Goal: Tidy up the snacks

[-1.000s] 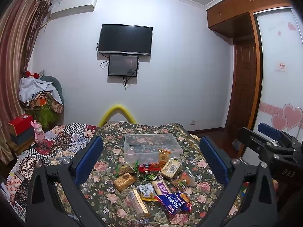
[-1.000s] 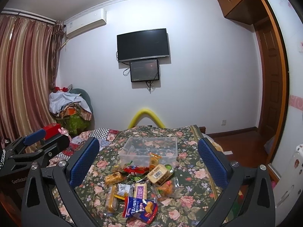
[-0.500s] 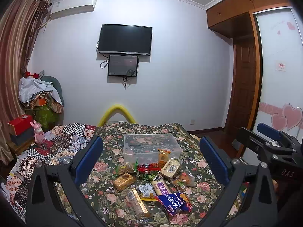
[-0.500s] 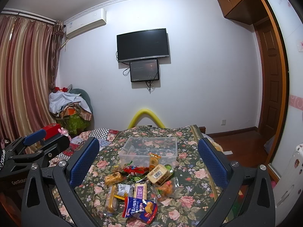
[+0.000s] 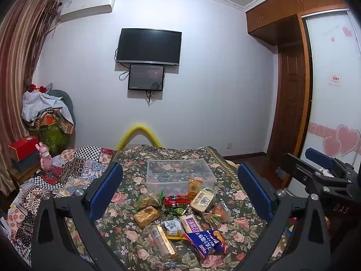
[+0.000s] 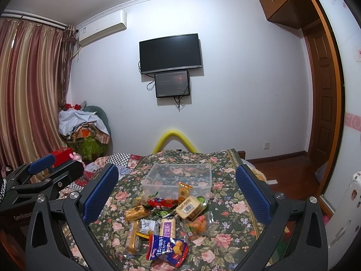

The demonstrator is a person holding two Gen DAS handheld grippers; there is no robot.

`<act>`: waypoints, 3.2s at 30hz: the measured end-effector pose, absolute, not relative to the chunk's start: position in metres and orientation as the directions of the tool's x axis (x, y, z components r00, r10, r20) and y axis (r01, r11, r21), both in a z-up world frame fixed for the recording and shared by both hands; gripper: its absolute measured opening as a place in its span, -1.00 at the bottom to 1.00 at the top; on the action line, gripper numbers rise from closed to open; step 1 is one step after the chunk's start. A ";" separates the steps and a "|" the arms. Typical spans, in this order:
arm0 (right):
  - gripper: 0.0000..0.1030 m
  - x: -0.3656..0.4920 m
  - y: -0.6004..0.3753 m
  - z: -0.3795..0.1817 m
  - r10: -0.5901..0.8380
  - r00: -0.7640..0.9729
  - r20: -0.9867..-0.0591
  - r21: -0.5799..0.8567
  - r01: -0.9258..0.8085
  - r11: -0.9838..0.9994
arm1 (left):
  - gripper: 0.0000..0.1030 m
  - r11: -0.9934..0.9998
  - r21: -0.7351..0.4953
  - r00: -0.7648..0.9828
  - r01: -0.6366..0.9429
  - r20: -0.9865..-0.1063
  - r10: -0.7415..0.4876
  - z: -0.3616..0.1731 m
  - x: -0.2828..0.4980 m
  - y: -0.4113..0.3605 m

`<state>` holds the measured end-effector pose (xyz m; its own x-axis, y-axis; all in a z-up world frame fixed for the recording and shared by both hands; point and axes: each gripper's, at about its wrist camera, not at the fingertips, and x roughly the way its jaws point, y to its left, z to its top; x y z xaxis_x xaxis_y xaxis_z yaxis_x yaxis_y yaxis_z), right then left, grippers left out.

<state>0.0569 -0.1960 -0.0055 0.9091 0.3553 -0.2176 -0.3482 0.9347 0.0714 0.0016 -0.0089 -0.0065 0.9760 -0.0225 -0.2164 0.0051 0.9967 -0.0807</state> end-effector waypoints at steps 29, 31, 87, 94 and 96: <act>1.00 0.085 -0.189 -0.035 0.349 0.877 -0.330 0.045 -0.354 0.934 | 1.00 0.998 -0.068 0.948 0.006 -0.317 -0.028 -0.040 0.029 0.005; 1.00 0.092 -0.189 -0.044 0.341 0.866 -0.365 0.040 -0.352 0.935 | 0.98 0.998 -0.061 0.936 0.005 -0.351 -0.026 -0.048 0.036 0.008; 0.78 0.181 -0.154 -0.218 0.476 0.353 -0.806 0.323 -0.410 0.853 | -0.18 0.984 -0.173 0.534 -0.035 -0.836 -0.128 -0.255 0.165 0.035; 0.43 0.184 -0.164 -0.215 0.508 0.353 -0.786 0.375 -0.382 0.845 | -0.30 0.985 -0.161 0.527 -0.058 -0.843 -0.106 -0.251 0.157 0.044; 0.40 0.183 -0.166 -0.214 0.512 0.353 -0.783 0.381 -0.379 0.843 | -0.30 0.984 -0.164 0.524 -0.062 -0.845 -0.108 -0.250 0.154 0.046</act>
<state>0.1829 -0.1658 -0.2144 0.3532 0.5123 -0.7828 -0.3787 0.8434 0.3811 0.1536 0.0460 -0.2497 0.5243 -0.1081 -0.8446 -0.0618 0.9845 -0.1644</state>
